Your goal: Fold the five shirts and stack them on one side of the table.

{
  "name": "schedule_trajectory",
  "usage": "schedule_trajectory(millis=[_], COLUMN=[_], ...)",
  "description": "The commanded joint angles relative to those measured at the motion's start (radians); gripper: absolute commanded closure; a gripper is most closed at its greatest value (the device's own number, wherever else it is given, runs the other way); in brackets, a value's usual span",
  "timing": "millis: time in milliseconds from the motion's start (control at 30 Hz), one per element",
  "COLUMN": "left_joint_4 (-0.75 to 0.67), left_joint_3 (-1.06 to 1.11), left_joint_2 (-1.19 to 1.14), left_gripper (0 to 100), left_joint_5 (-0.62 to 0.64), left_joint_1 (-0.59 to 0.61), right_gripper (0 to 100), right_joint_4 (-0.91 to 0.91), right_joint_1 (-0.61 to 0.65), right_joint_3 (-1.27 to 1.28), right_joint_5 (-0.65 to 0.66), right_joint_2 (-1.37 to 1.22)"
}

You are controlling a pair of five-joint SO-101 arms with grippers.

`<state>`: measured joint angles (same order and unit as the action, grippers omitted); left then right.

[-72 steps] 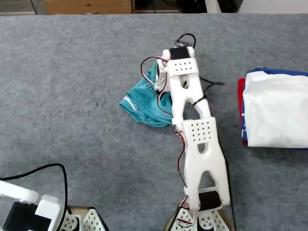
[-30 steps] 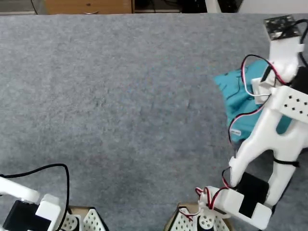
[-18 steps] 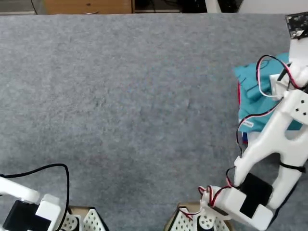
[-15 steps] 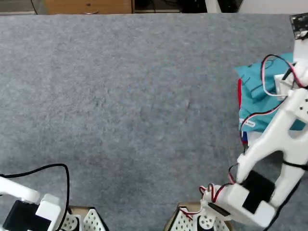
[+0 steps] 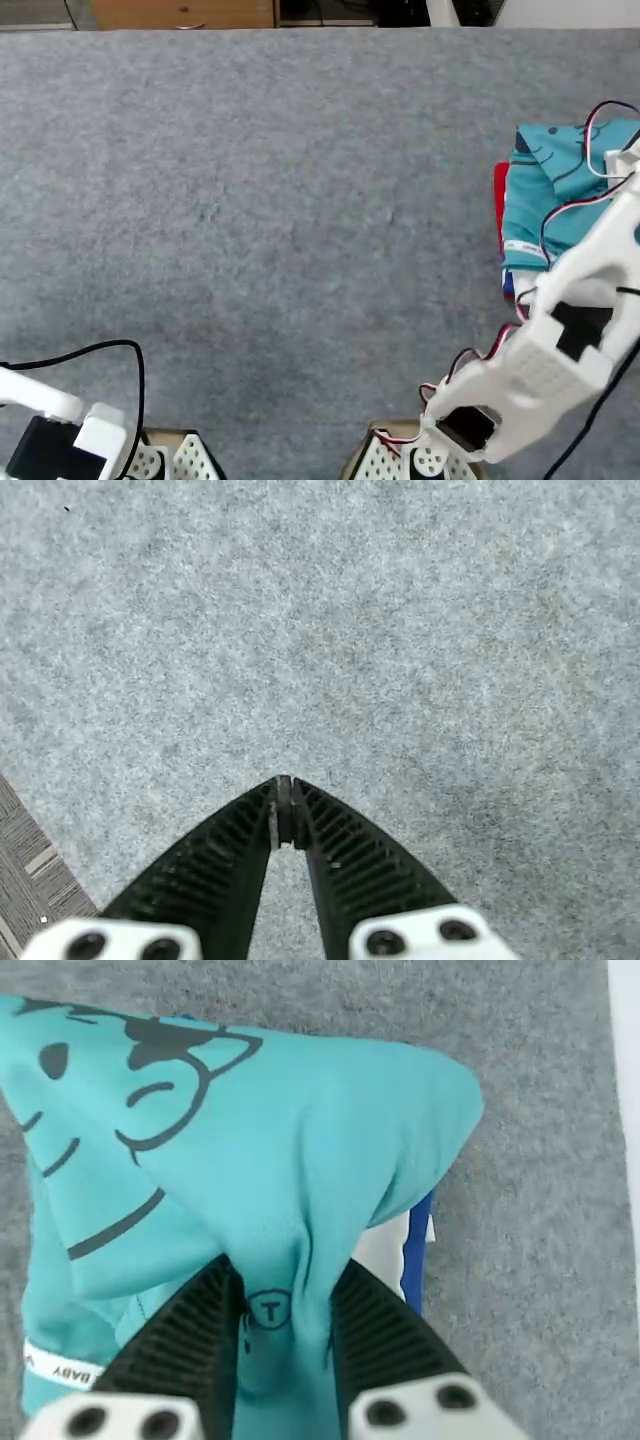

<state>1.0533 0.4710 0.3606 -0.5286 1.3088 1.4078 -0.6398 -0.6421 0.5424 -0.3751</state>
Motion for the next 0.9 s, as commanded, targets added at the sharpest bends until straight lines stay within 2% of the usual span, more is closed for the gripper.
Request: schedule_trajectory(millis=[0,133,267,367,567,767,867], left_joint_4=[-0.012,-0.012,-0.012,-0.012,-0.012,-0.006,-0.006], left_joint_3=[-0.009,-0.009,-0.009,-0.009,-0.008,-0.008,-0.008], left_joint_2=[0.041,0.036,0.035,0.035,0.035,0.038,0.041], left_gripper=[98,98,98,98,98,98,98], left_joint_5=[-0.005,-0.005,-0.005,-0.005,-0.005,-0.005,-0.002], left_joint_1=[-0.012,-0.012,-0.012,-0.012,-0.012,-0.028,-0.038], right_gripper=[90.8,69.8,66.3,69.1,76.8,99.4,98.7], right_joint_4=[0.064,0.212,0.318,0.381,0.379,0.379,0.379], right_joint_1=[-0.012,0.008,0.025,0.039,0.047,0.051,0.048], right_joint_3=[-0.119,-0.213,-0.323,-0.367,-0.361,-0.199,-0.117], right_joint_5=[0.011,0.002,-0.008,-0.021,-0.034,-0.032,-0.034], right_joint_2=[-0.022,-0.030,-0.031,-0.030,-0.033,-0.028,-0.027])
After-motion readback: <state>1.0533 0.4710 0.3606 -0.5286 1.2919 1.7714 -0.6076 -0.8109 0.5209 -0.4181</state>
